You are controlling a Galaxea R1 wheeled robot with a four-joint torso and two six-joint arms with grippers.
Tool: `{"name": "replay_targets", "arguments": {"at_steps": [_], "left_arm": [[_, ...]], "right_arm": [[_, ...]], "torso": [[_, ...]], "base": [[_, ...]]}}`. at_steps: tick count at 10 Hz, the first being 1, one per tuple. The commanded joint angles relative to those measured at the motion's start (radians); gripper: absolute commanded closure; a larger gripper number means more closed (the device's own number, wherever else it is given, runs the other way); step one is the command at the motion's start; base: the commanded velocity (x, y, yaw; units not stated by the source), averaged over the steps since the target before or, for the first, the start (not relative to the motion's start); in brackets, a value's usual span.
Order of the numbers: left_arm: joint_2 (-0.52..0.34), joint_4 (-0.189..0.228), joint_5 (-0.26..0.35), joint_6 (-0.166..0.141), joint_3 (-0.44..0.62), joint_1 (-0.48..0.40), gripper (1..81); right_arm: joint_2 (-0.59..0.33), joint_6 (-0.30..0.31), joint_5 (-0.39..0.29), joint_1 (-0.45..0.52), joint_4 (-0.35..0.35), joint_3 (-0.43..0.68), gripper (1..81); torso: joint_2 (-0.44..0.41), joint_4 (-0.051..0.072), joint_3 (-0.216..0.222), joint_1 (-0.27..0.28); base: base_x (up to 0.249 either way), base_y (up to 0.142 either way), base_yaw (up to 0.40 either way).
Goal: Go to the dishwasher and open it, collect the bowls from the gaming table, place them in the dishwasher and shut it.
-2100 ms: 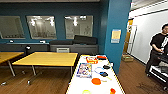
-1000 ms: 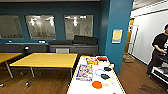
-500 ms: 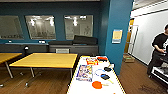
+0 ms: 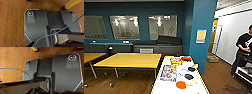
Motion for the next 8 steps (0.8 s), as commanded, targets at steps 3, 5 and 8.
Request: {"name": "replay_targets", "arguments": {"at_steps": [3, 5, 8], "left_arm": [[-0.019, -0.005, 0.040, -0.004, 0.032, -0.052, 1.0], [-0.016, -0.005, 0.041, -0.004, 0.032, -0.053, 1.0], [-0.010, -0.005, 0.041, -0.004, 0.032, -0.055, 1.0]], "right_arm": [[-0.615, 0.063, 0.115, 0.088, 0.106, 0.716, 1.0], [-0.821, 0.065, 0.167, 0.133, 0.131, 0.903, 1.0], [-0.983, 0.065, 0.168, 0.237, 0.277, 1.008, 1.0]], "torso": [[0.000, 0.000, 0.000, 0.000], [0.000, 0.000, 0.000, 0.000], [0.000, 0.000, 0.000, 0.000]], "base": [[0.000, 0.000, 0.000], [0.000, 0.000, 0.000], [0.000, 0.000, 0.000]]}}
